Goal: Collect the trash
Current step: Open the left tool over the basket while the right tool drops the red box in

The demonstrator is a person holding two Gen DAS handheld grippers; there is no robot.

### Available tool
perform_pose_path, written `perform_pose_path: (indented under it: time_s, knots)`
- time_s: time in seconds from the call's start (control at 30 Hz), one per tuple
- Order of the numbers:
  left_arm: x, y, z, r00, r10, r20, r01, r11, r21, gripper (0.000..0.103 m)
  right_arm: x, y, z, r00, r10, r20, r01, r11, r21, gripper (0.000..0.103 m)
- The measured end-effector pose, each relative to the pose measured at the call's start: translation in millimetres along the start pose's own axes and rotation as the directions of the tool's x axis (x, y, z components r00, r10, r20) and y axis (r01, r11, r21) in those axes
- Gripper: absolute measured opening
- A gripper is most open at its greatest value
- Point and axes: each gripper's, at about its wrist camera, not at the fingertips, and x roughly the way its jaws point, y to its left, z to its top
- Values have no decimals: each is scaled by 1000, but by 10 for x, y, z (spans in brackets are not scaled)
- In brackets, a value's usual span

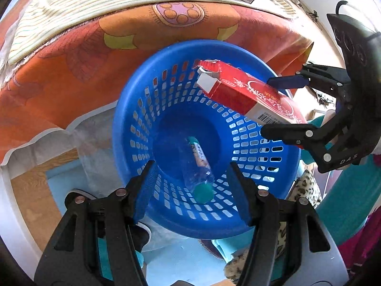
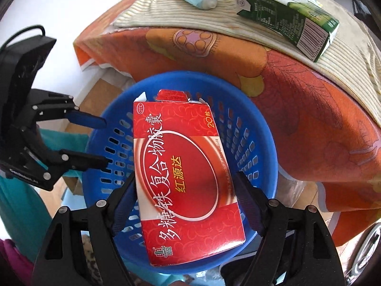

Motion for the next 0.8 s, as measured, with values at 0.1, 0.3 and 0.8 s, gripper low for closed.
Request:
perform_pose_path:
  time_s: [0.1,0.3,0.8]
  knots:
    - [-14,0,11,1000,1,6,-1,1000,-5,62,-31,8,-1,1000,-6,8,6,1000,1,79]
    - [-30,20,19,1000,4,10,-4,1000,-10,62,-57,-63,6,1000,11,5,-11,999,41,79]
    - [-248,49,180,997,3,75,0,999,-41,62,-406,-85,81,993,-25,113,23,1000,19,79]
